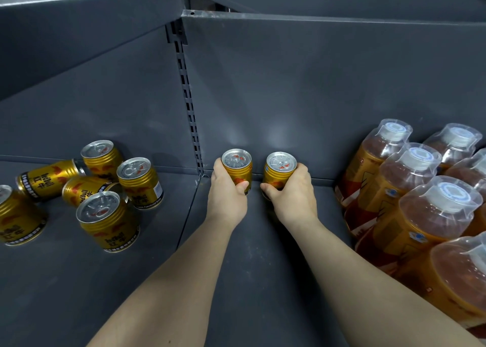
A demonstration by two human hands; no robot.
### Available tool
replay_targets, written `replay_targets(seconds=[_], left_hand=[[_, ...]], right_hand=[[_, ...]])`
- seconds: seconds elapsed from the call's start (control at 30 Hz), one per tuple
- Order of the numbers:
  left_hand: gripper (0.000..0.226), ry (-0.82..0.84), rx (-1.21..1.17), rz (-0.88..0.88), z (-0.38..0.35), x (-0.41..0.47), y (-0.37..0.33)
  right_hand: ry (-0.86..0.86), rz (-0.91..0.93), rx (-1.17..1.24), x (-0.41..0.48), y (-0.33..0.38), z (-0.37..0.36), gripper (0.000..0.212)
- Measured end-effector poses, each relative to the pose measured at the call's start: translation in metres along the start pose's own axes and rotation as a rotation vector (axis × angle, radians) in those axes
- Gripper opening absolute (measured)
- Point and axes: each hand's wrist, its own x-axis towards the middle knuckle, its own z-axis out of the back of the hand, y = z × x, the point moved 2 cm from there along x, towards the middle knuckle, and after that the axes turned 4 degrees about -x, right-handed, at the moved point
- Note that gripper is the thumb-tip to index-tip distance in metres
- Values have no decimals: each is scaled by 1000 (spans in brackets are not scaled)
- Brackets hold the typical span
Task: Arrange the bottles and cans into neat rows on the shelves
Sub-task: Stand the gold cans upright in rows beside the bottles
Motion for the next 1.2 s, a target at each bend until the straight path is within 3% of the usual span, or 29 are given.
replay_targets(seconds=[0.67,0.87,1.07,1.2], left_hand=[[78,46,-41,-5,-3,4,10],[70,26,-83,18,0,3,11],[85,8,-22,36,-4,-3,6],[88,-24,45,51,-4,-19,-3]], right_hand=[[21,-16,9,0,-2,-4,83],[35,-25,-2,-1,-1,-1,84],[87,-47,16,-7,-2,8,107],[150,-49,-45,-22,-7,18,110]])
